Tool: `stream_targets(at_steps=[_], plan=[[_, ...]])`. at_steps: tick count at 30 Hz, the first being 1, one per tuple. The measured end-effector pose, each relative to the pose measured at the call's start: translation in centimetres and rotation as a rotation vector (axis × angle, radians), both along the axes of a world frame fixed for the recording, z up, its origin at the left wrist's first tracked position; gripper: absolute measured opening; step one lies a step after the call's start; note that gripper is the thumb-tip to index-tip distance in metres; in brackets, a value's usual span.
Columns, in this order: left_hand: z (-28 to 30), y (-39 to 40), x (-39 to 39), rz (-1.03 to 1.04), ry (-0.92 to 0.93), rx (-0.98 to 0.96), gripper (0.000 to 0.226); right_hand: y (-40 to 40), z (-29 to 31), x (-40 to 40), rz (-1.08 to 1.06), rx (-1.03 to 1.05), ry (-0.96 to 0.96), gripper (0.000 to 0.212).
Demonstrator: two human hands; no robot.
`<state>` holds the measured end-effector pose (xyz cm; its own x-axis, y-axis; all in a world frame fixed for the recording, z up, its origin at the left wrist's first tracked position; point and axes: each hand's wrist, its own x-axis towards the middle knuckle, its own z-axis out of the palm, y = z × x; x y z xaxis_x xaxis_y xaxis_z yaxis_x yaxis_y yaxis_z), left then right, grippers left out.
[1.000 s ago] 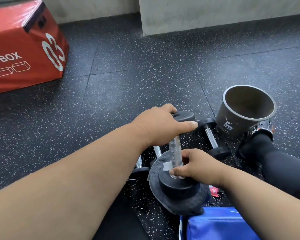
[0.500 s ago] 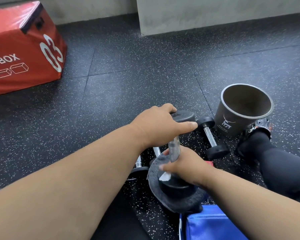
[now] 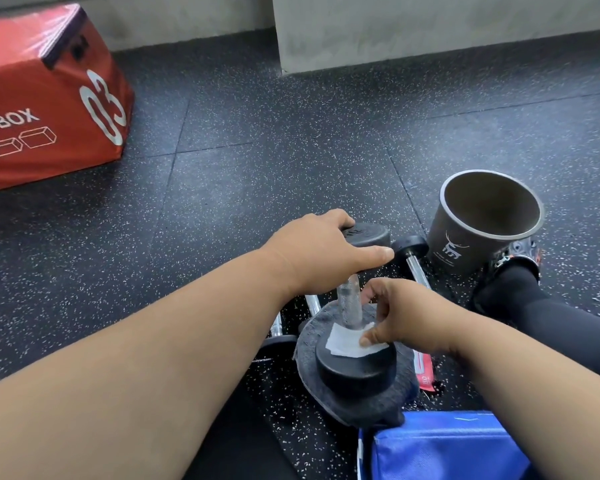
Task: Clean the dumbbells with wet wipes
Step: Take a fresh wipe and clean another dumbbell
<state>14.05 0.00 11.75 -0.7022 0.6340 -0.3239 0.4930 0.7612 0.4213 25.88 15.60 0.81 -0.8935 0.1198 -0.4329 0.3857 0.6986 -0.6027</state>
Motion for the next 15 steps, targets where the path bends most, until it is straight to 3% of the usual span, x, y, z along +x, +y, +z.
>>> stream_targets(at_steps=[4,7,15], plan=[[0.1,-0.1,0.0,-0.005,-0.005,0.000,0.083,-0.3,0.1,0.2,0.028,0.013,-0.008,0.043],[0.1,-0.2,0.0,-0.006,-0.002,0.000,0.083,-1.0,0.0,0.4,0.039,-0.098,-0.018,0.038],[0.0,-0.1,0.1,-0.004,-0.010,0.011,0.083,-1.9,-1.2,0.7,-0.011,-0.490,-0.031,0.058]])
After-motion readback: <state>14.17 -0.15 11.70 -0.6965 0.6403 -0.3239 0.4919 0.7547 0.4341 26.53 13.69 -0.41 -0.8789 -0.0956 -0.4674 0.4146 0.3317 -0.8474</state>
